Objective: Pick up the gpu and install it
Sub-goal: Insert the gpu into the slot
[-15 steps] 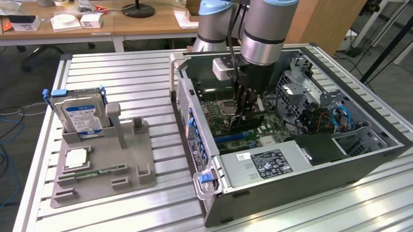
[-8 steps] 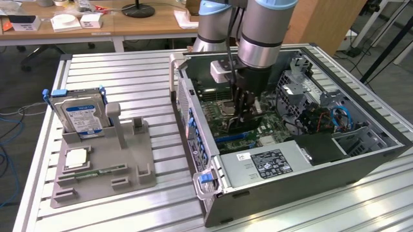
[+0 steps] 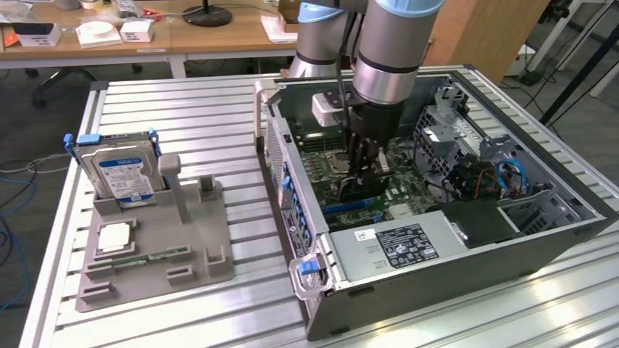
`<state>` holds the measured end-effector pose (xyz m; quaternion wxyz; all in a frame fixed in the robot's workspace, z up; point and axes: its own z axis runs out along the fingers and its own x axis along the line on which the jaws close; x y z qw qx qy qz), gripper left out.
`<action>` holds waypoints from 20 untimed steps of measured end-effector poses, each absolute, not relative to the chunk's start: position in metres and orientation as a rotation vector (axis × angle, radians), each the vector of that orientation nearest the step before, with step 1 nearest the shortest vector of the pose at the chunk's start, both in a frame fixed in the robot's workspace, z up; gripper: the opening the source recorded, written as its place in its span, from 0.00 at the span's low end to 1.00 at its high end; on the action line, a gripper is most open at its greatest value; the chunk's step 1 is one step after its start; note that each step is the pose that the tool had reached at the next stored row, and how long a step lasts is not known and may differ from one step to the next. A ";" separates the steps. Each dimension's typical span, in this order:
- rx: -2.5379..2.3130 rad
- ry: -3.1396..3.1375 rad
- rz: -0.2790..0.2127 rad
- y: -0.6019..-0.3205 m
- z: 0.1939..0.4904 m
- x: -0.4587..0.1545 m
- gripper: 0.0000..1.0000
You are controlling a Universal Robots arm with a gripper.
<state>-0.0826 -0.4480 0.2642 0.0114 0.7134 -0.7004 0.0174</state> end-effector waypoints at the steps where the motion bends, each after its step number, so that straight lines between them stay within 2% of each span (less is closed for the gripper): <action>1: 2.225 -2.184 0.054 -0.448 0.264 -0.083 0.26; 20: 2.225 -2.185 0.054 -0.448 0.254 -0.084 0.26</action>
